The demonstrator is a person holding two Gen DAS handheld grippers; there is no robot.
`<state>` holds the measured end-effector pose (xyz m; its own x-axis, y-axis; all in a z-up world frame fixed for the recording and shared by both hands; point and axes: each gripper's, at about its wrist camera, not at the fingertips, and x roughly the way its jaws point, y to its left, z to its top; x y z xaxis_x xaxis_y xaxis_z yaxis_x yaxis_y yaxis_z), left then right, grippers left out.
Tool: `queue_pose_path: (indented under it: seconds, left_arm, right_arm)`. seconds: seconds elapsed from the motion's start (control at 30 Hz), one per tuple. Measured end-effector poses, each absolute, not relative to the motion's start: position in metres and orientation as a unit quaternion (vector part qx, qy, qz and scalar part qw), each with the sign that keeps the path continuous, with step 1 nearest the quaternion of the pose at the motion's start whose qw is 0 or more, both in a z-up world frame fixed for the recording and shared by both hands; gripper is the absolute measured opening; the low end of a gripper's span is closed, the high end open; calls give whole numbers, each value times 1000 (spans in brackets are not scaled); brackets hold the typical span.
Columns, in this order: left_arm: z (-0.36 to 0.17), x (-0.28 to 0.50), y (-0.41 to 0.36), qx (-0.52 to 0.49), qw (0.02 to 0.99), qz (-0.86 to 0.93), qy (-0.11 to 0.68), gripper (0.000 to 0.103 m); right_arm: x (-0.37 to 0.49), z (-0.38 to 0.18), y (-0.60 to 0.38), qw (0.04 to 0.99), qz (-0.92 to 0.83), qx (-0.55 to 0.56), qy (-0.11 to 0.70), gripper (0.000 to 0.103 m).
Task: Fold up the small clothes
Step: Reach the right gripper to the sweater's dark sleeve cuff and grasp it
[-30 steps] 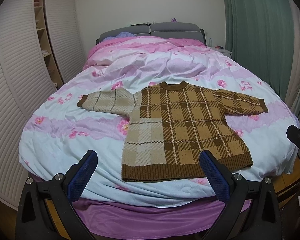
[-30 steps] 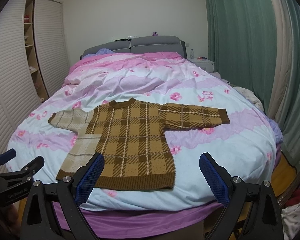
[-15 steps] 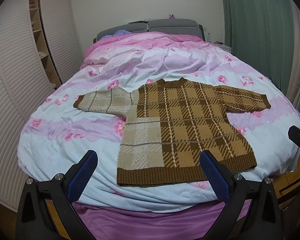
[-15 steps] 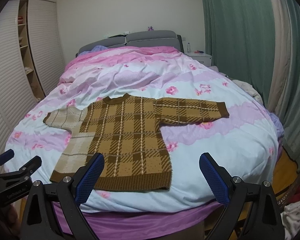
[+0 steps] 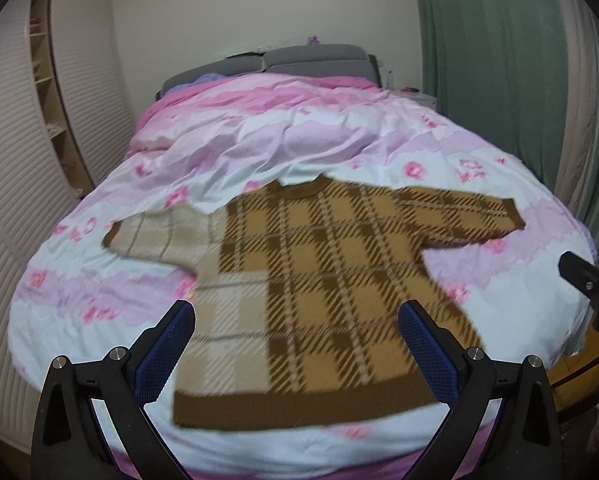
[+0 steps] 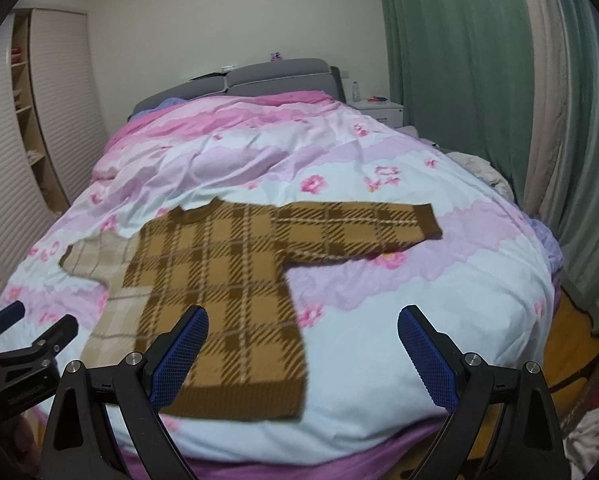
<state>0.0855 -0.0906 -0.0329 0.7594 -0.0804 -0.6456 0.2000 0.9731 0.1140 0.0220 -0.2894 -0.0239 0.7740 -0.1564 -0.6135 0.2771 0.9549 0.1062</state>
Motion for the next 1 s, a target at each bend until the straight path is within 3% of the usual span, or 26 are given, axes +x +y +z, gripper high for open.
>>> queue_pose_path:
  seconds: [0.37,0.83,1.0]
  left_arm:
    - [-34,155,-181,90,950,-93,286,103]
    - [-92,221,-270,81,942,-88,314,103]
    - [-102,229,-293,82,944,-88,306,103]
  right_arm:
    - [80,-53,-408,923,-174,154,307,97]
    - [140,-111,-519,901,-200,243,297,96]
    - [151,-141,-555,878,-193,311,307,83]
